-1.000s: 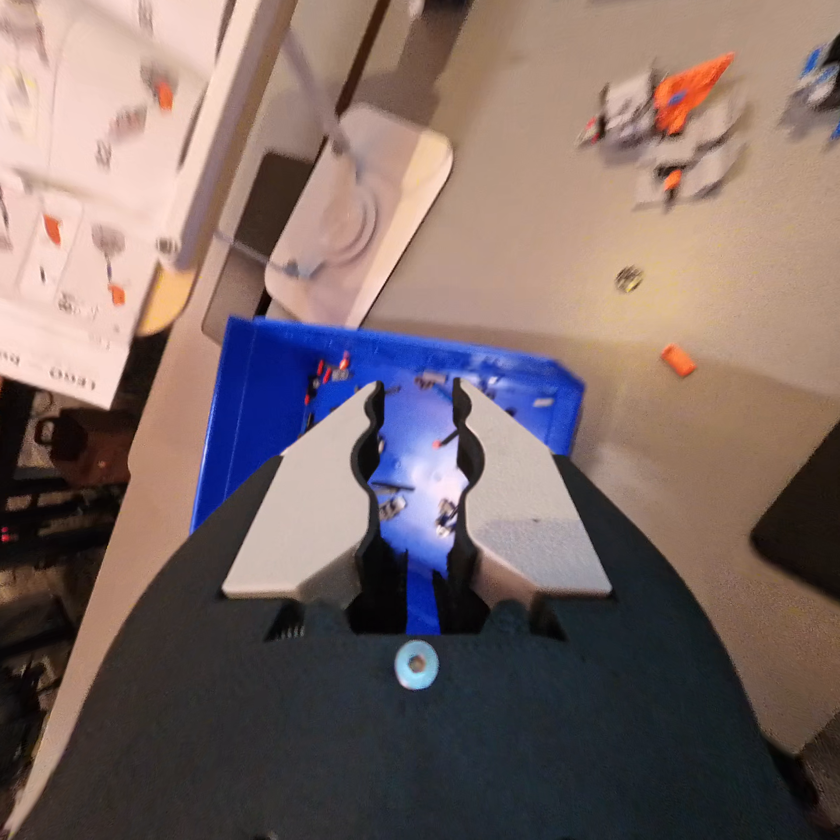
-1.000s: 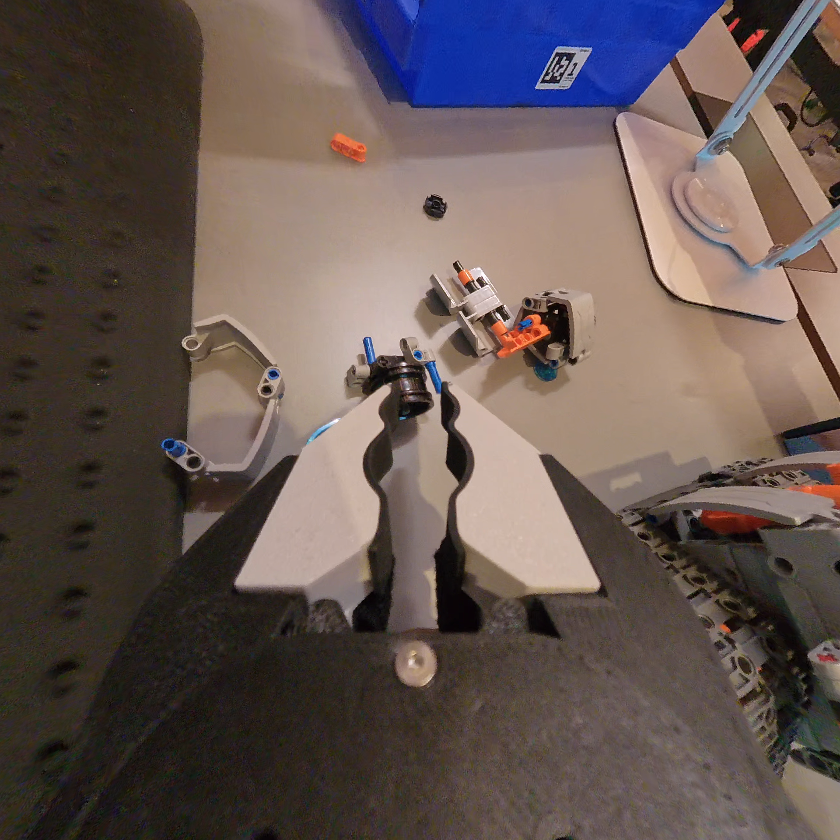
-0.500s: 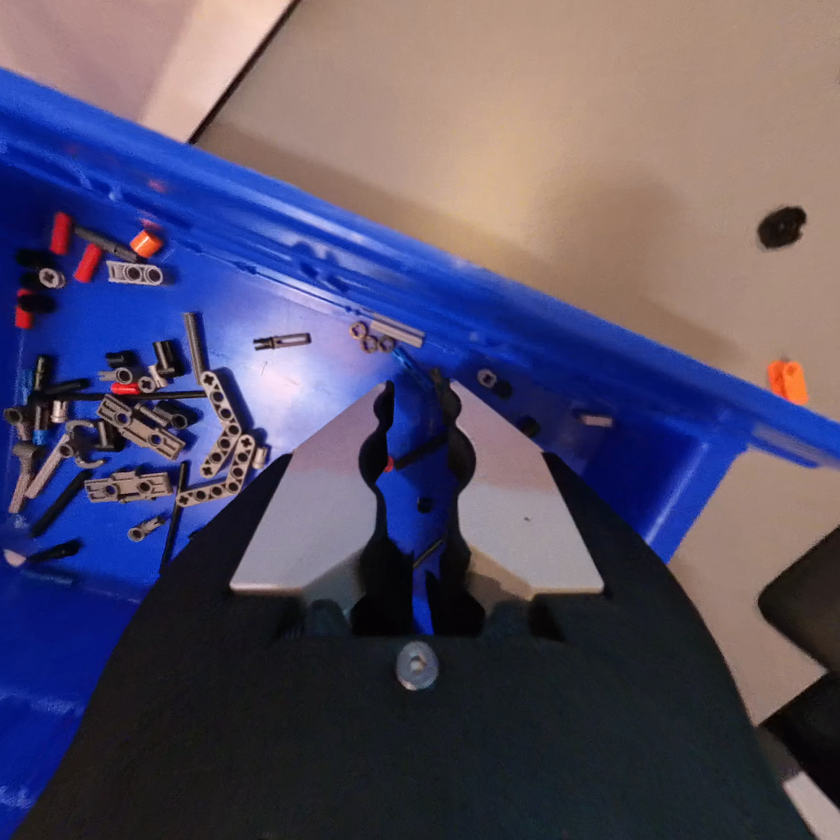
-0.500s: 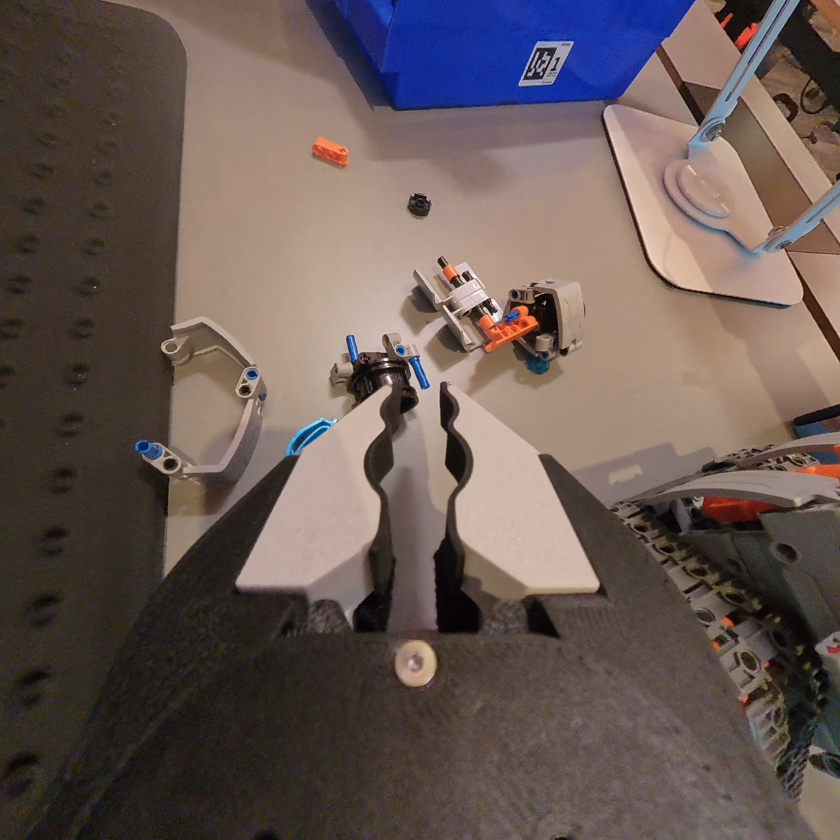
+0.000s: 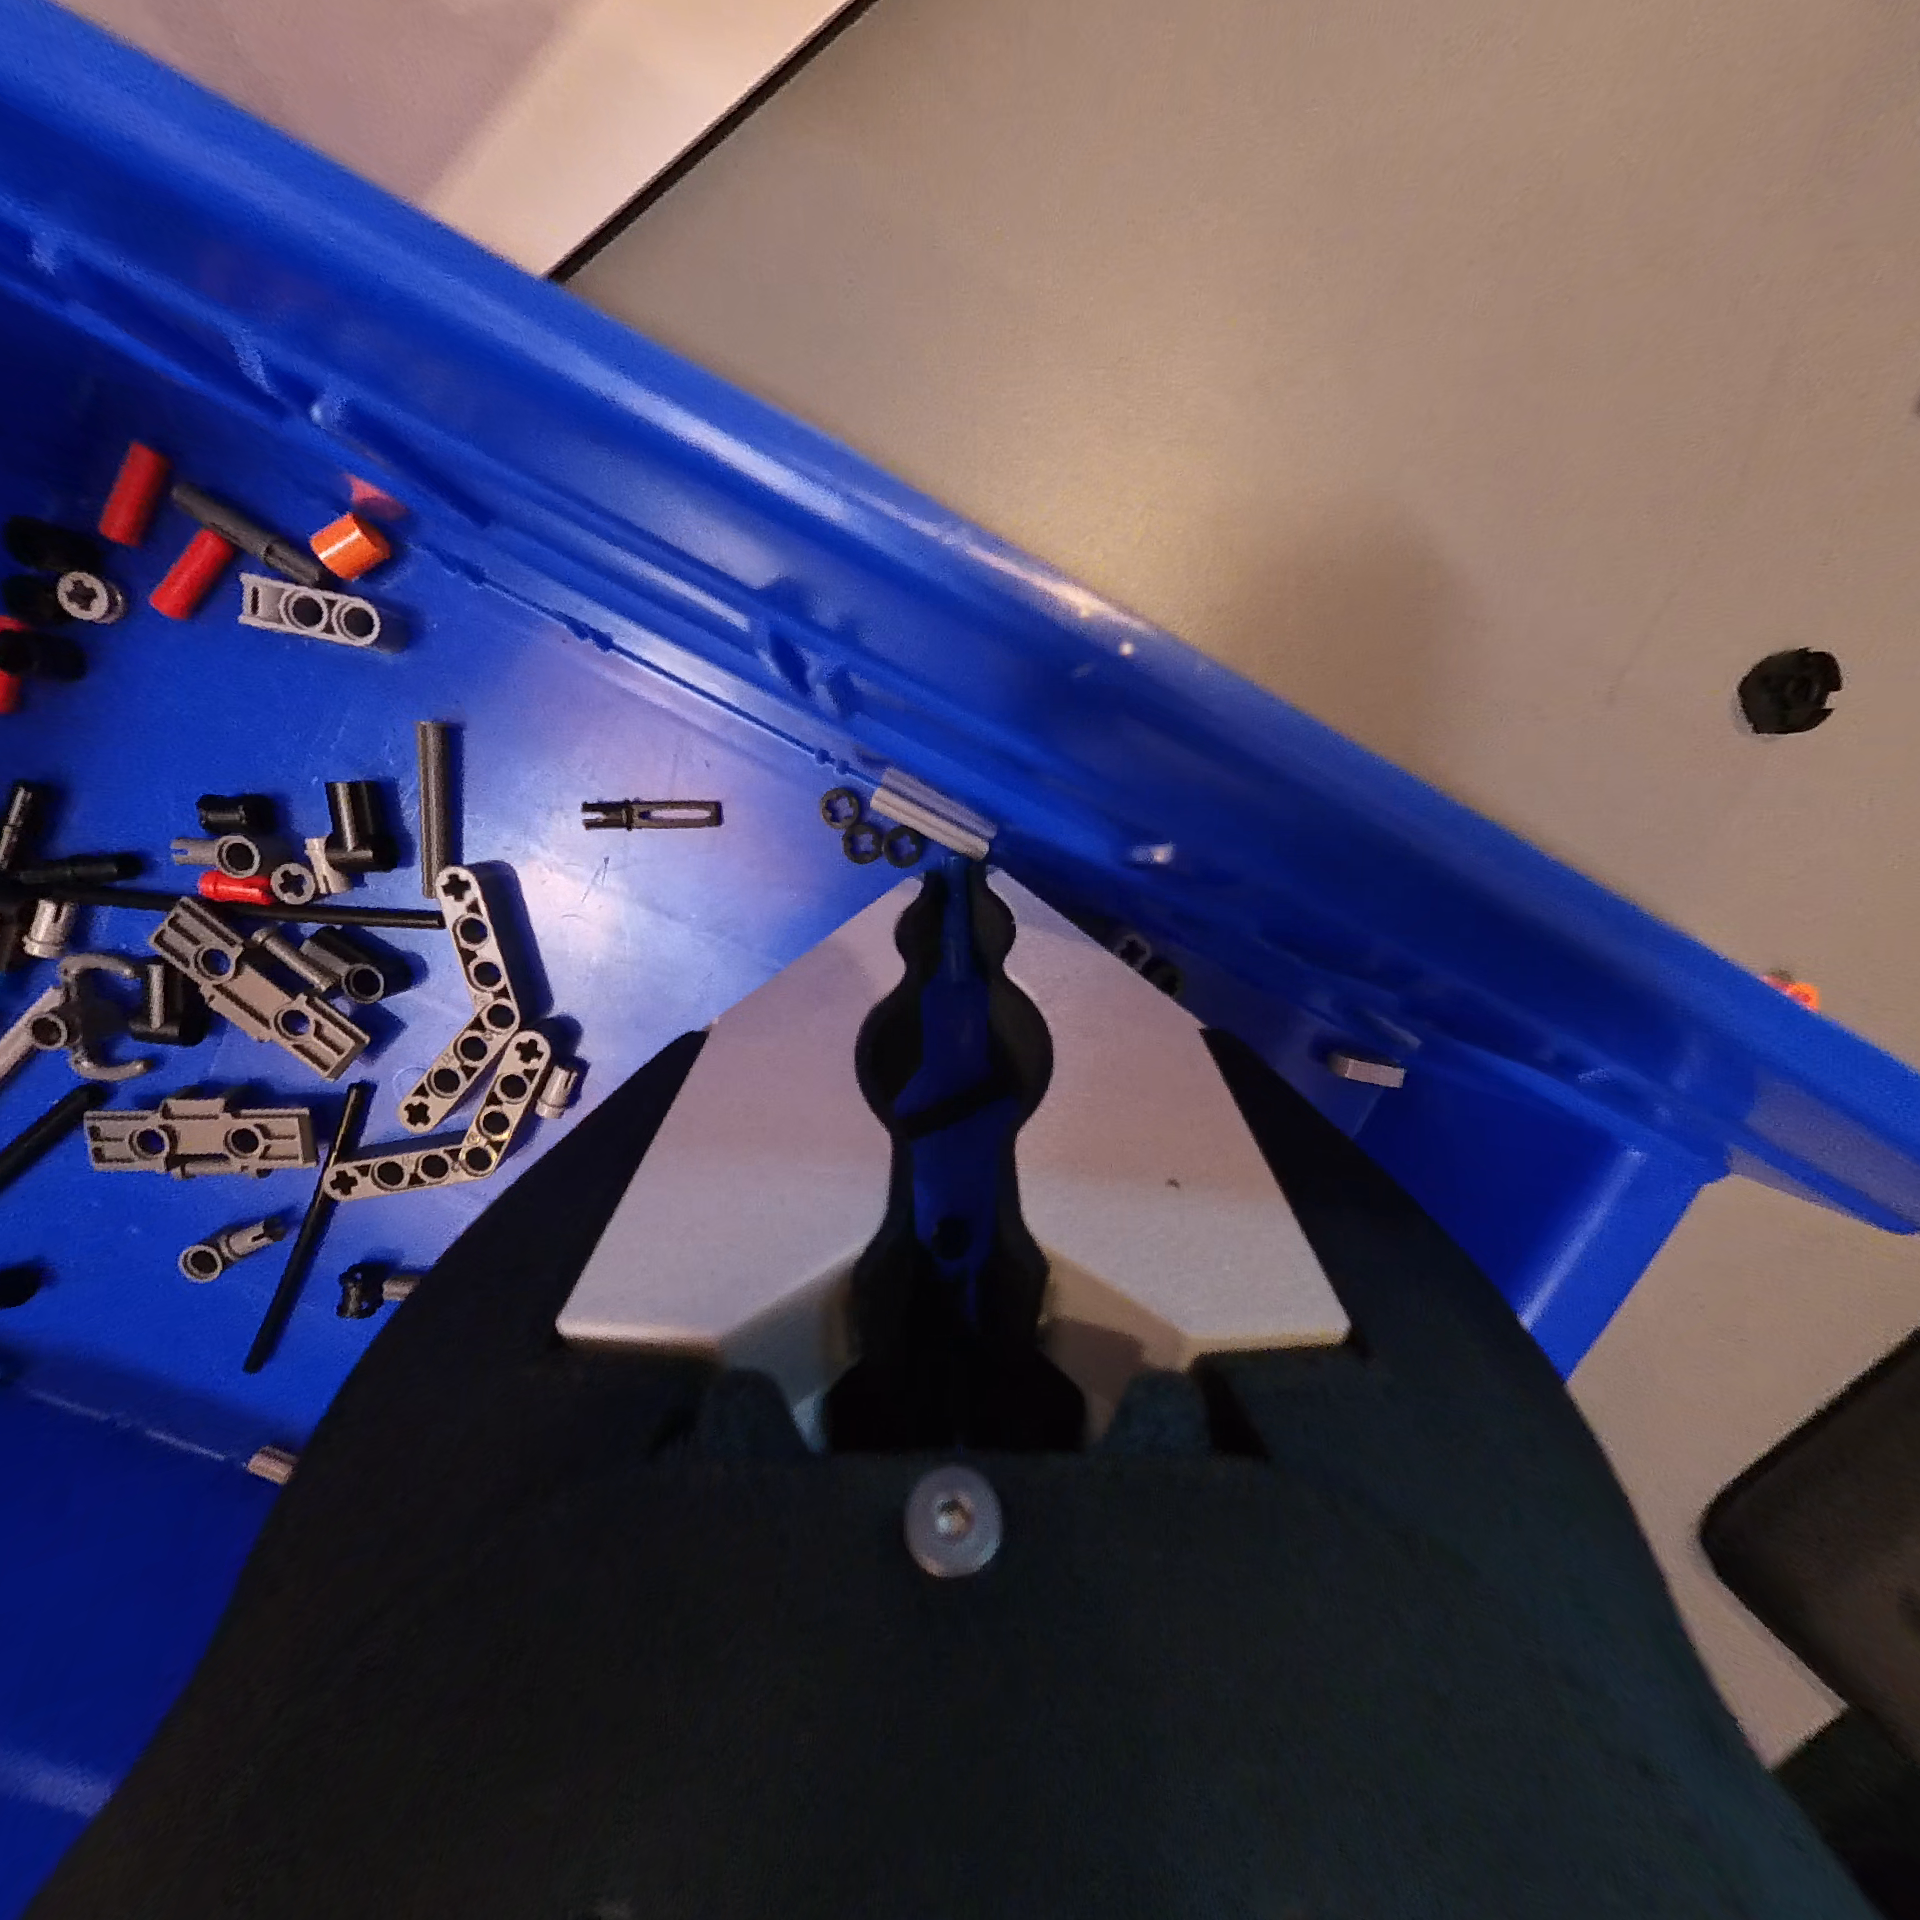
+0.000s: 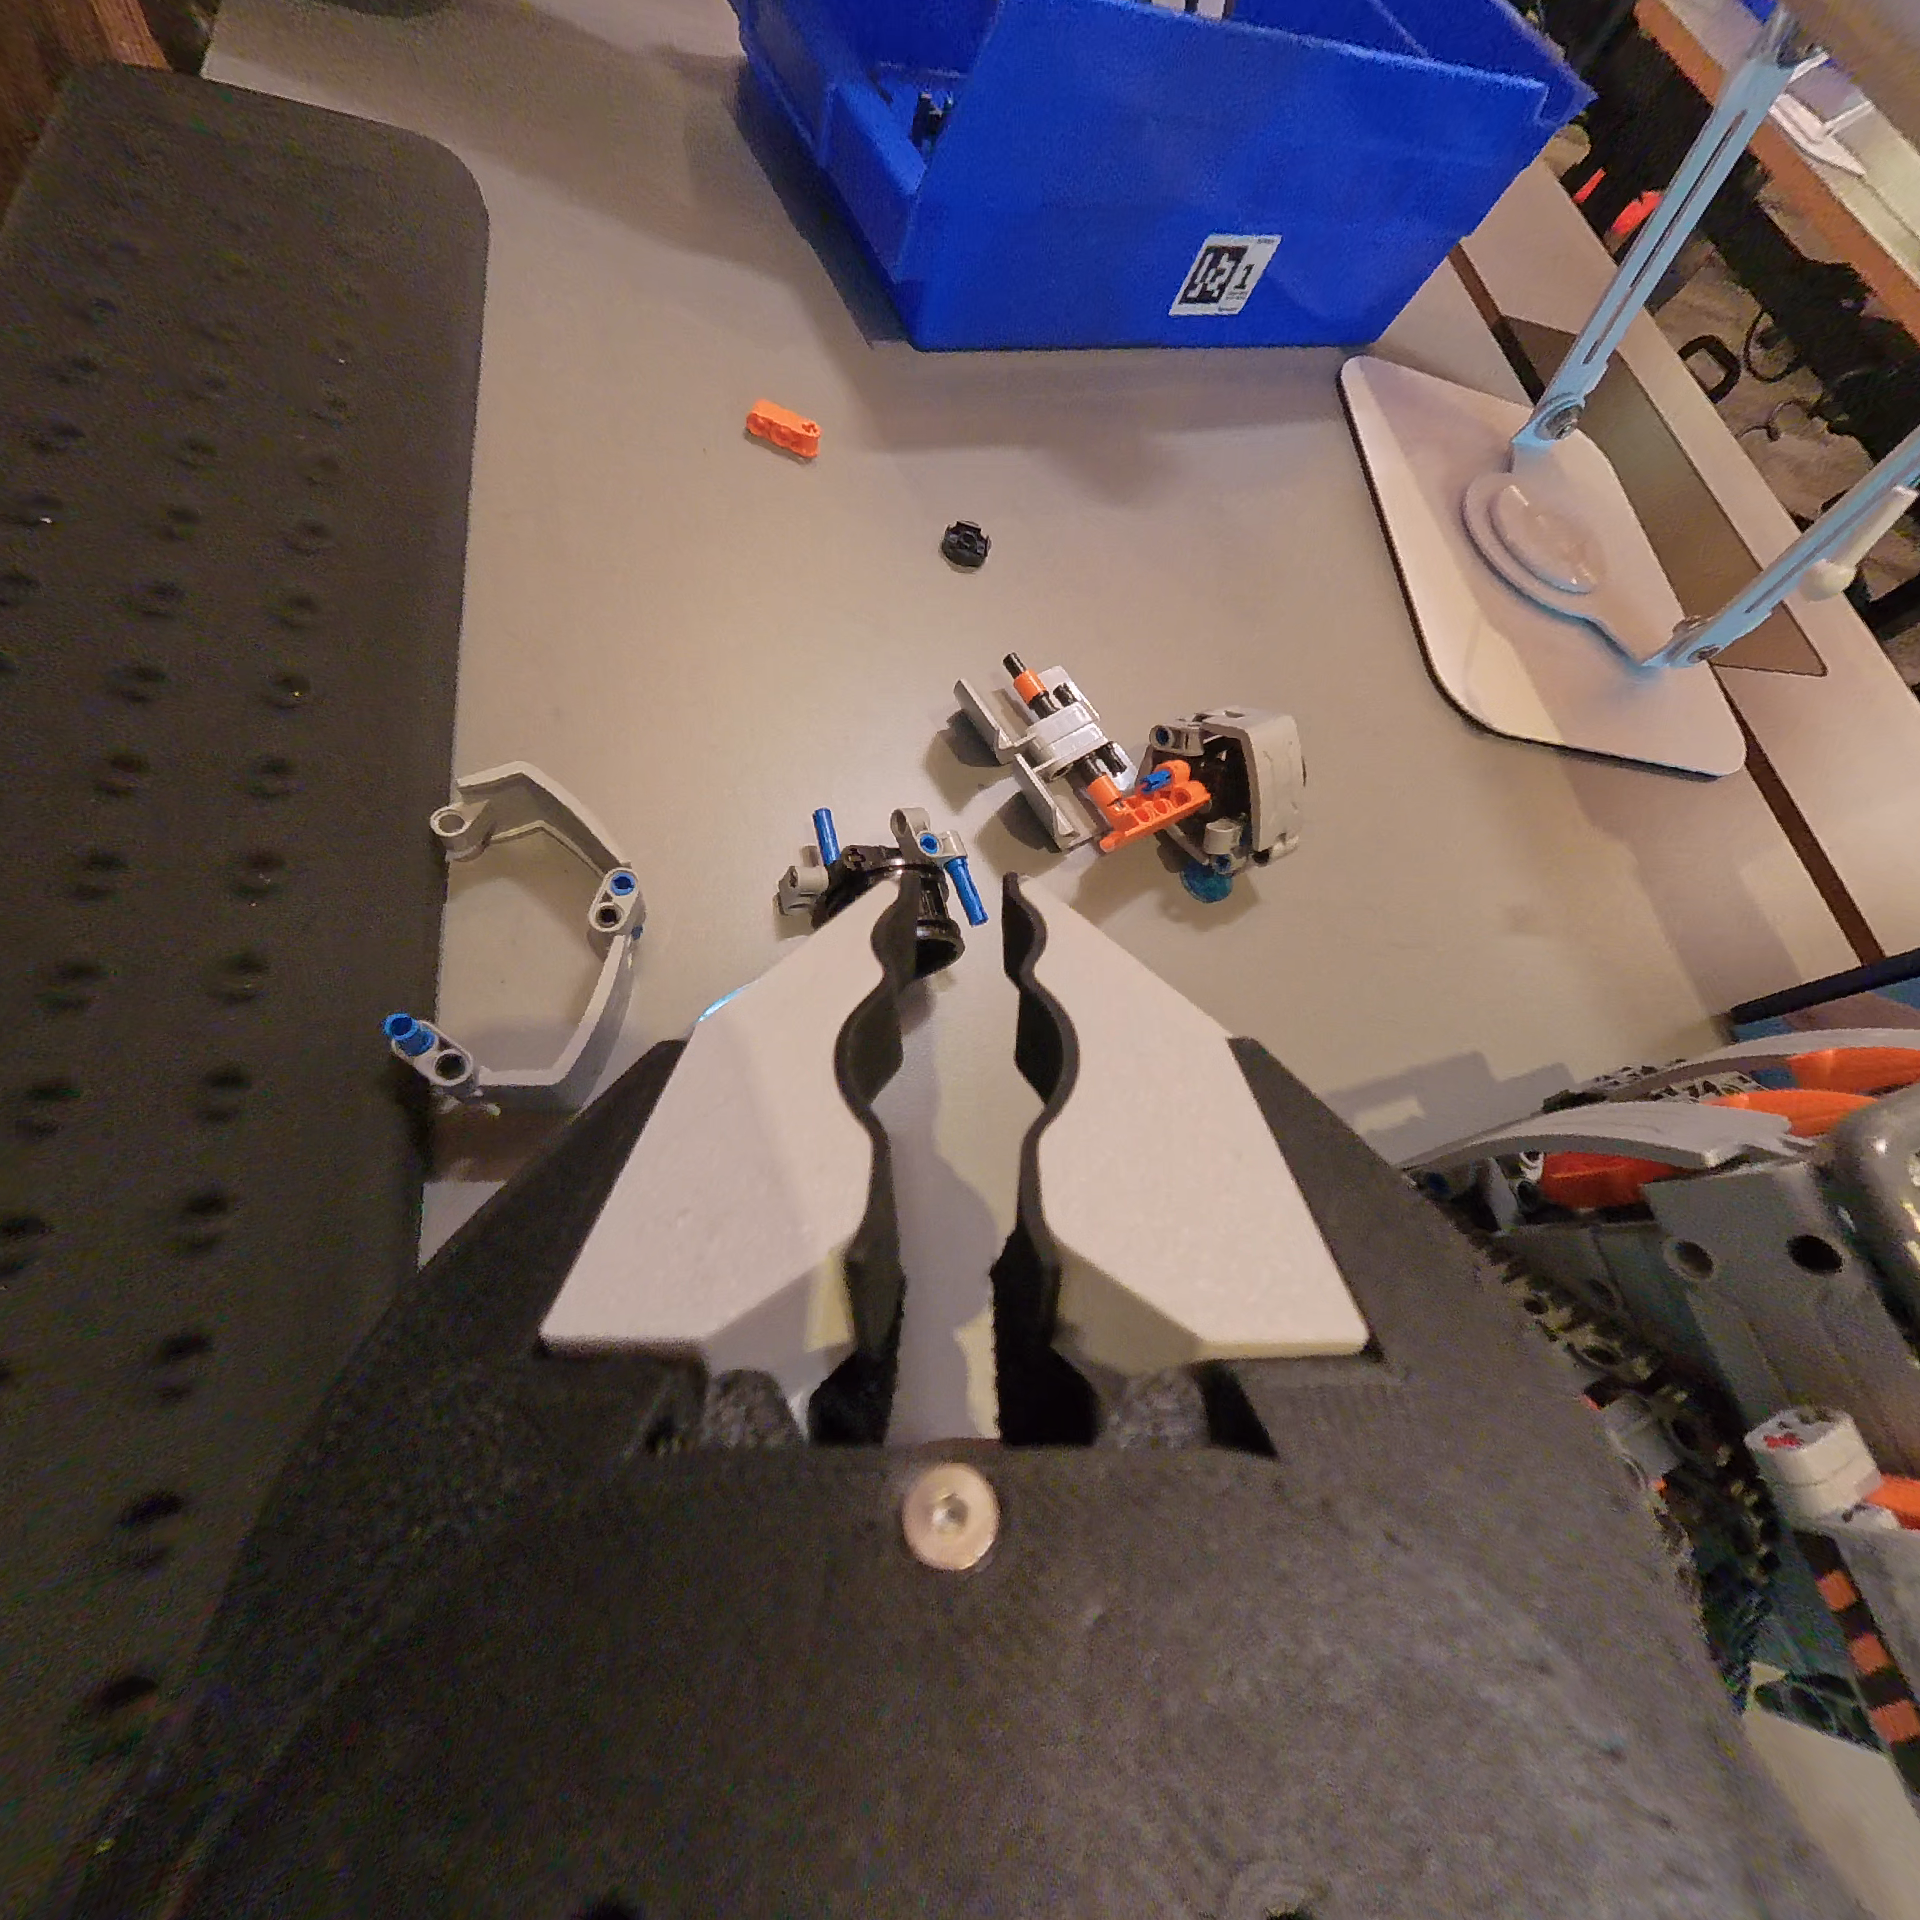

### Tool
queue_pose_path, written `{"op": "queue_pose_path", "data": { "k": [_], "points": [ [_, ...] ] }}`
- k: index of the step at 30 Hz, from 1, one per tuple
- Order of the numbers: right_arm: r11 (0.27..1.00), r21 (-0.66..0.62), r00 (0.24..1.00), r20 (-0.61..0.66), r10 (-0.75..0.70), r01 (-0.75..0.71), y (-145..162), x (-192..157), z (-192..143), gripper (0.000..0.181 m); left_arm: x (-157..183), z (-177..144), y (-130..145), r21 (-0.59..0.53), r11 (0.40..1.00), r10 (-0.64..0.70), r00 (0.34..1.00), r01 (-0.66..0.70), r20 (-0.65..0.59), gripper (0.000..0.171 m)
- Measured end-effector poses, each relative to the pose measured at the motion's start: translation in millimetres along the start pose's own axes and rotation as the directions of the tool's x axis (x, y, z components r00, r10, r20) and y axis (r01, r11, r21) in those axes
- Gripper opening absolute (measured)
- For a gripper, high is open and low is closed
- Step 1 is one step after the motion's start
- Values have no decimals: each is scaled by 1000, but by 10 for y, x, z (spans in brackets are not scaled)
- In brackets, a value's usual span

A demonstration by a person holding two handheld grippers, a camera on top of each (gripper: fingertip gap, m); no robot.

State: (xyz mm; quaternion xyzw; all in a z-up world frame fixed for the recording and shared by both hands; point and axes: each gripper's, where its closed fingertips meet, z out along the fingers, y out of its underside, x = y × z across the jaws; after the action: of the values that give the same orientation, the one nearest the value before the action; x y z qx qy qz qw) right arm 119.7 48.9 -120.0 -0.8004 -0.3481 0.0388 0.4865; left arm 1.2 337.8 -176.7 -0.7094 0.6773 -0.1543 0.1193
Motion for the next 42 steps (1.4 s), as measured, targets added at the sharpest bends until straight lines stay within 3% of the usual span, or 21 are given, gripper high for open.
{"op": "queue_pose_path", "data": {
  "k": [1,10,16,21,24,28,30,34,38,42],
  "points": [
    [1000,4,1000,-2,-2,2,-10,-1,-8,13,-1,0,-1,8,1000,8,1000,-8,6,3],
    [1000,23,1000,-14,-5,5,-44,18,-56,12,-149,-220,-50,88,996,7,998,-12,62,2],
    [1000,14,1000,-6,3,-3,-14,20,-27,11,-139,-211,19,63,998,-6,1000,6,3,3],
    [999,32,1000,-23,16,-15,-49,58,-49,11,-66,-458,-131,165,986,25,1000,-27,13,3],
    [997,66,998,-44,48,-45,-152,103,-113,14,247,-894,-393,277,952,117,992,-127,54,2],
    [993,108,995,-79,65,-56,-265,133,-288,17,1254,-1240,-690,345,872,356,934,-347,40,2],
    [992,119,993,-105,63,-50,-267,138,-379,17,1817,-1098,-706,314,831,480,877,-459,10,1],
    [990,120,989,-113,94,-80,-144,101,-458,17,2631,-406,-508,212,788,609,782,-578,-132,2],
    [992,96,991,-101,87,-77,-62,18,-444,17,2868,159,-264,124,785,617,753,-606,-227,2],
    [996,72,994,-87,65,-59,-34,-21,-400,17,2899,293,-242,142,802,596,768,-580,-234,3]
  ]
}}
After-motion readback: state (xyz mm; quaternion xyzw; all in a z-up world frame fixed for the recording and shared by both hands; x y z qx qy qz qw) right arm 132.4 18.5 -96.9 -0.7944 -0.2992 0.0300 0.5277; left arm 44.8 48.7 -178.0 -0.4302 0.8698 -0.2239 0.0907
